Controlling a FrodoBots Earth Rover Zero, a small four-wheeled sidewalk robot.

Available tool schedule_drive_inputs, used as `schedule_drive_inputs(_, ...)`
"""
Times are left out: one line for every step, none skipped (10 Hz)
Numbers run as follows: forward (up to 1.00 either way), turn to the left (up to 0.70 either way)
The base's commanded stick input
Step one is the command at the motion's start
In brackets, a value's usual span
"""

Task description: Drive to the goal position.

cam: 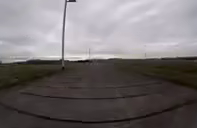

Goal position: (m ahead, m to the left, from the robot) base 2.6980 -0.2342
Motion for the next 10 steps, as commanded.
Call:
schedule_drive_inputs(1.0,0.0)
schedule_drive_inputs(1.0,0.0)
schedule_drive_inputs(1.0,0.0)
schedule_drive_inputs(1.0,0.0)
schedule_drive_inputs(1.0,0.0)
schedule_drive_inputs(1.0,-0.09)
schedule_drive_inputs(1.0,-0.27)
schedule_drive_inputs(1.0,-0.36)
schedule_drive_inputs(1.0,-0.18)
schedule_drive_inputs(1.0,0.0)
